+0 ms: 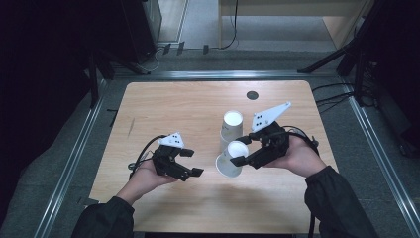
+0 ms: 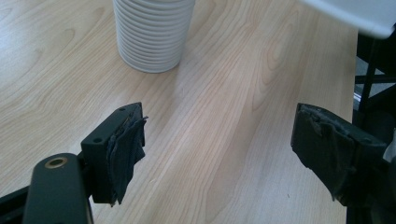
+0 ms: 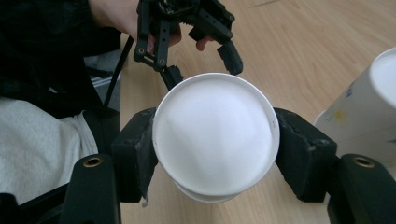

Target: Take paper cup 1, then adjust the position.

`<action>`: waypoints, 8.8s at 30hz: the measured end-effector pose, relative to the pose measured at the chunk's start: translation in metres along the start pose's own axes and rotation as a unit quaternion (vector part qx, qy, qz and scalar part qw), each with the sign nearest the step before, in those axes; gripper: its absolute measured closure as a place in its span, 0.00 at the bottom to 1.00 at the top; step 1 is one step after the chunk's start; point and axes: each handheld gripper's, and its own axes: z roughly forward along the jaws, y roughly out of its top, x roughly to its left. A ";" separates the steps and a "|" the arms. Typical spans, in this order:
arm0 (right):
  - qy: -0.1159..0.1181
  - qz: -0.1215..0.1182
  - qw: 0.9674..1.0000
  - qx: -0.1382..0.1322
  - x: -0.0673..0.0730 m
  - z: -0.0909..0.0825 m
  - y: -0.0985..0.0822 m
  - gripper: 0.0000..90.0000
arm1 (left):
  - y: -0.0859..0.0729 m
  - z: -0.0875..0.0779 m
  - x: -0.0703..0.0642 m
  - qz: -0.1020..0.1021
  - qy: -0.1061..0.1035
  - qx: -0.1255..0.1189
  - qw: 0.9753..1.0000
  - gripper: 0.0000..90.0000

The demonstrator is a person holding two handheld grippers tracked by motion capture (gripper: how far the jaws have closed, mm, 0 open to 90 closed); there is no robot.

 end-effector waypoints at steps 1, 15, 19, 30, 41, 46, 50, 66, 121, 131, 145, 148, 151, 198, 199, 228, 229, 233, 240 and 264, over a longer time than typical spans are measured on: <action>0.004 0.004 1.000 -0.004 -0.001 0.004 -0.004 0.39 | 0.000 0.000 0.000 0.000 -0.002 0.000 1.000 0.20; 0.018 0.023 0.999 -0.027 -0.006 0.041 -0.043 0.39 | 0.001 0.003 -0.001 0.016 -0.021 0.010 1.000 0.19; 0.022 0.035 0.998 -0.037 -0.009 0.044 -0.046 0.39 | 0.003 0.004 0.000 0.025 -0.031 0.009 0.999 0.19; 0.025 0.042 0.997 -0.055 -0.015 0.054 -0.050 0.39 | 0.014 -0.001 0.004 0.032 -0.045 0.004 0.998 0.19; 0.039 0.045 0.995 -0.083 -0.016 0.059 -0.048 0.39 | 0.026 -0.006 0.006 0.050 -0.088 -0.002 0.995 0.19; 0.046 0.041 0.994 -0.089 -0.016 0.063 -0.048 0.39 | 0.025 -0.001 0.000 0.068 -0.085 0.009 0.994 0.18; 0.052 0.036 0.994 -0.087 -0.014 0.067 -0.047 0.39 | 0.018 0.004 -0.001 0.064 -0.093 0.021 0.993 0.18; 0.065 0.028 0.991 -0.113 -0.008 0.072 -0.044 0.40 | 0.017 0.021 -0.012 0.095 -0.109 0.020 0.989 0.16; -0.007 0.032 0.997 -0.064 -0.006 0.062 -0.068 0.35 | 0.049 -0.015 -0.002 0.142 -0.081 0.095 0.982 0.34; -0.006 0.020 0.998 -0.053 -0.004 0.070 -0.066 0.27 | 0.056 -0.014 -0.001 0.166 -0.060 0.144 0.974 0.33; -0.007 0.022 0.999 -0.045 -0.004 0.078 -0.066 0.25 | 0.045 0.000 -0.007 0.183 -0.055 0.207 0.959 0.33; -0.005 0.019 0.999 -0.038 -0.002 0.084 -0.064 0.25 | 0.044 0.006 -0.011 0.190 -0.049 0.222 0.955 0.33; -0.003 0.007 0.999 -0.032 0.000 0.091 -0.062 0.25 | 0.042 0.014 -0.016 0.202 -0.046 0.246 0.947 0.33; 0.014 -0.028 0.998 -0.048 0.004 0.099 -0.046 0.38 | 0.047 0.026 -0.022 0.212 -0.037 0.237 0.947 0.13; 0.013 -0.028 0.998 -0.053 0.003 0.097 -0.046 0.38 | 0.047 0.026 -0.021 0.210 -0.037 0.231 0.949 0.12; 0.006 0.005 0.989 -0.148 -0.010 0.040 -0.057 0.38 | 0.014 0.004 -0.004 0.084 -0.077 0.062 0.992 0.14; 0.008 0.007 0.988 -0.152 -0.010 0.039 -0.057 0.38 | 0.015 0.004 -0.005 0.082 -0.080 0.053 0.992 0.14; 0.020 0.008 0.986 -0.163 -0.009 0.037 -0.056 0.38 | 0.017 0.004 -0.006 0.082 -0.091 0.018 0.992 0.14; 0.035 0.007 0.986 -0.165 -0.008 0.043 -0.054 0.38 | 0.021 0.005 -0.006 0.064 -0.121 -0.027 0.990 0.15; 0.073 0.012 0.984 -0.164 -0.004 0.056 -0.050 0.38 | 0.023 0.004 -0.012 0.080 -0.147 -0.071 0.983 0.23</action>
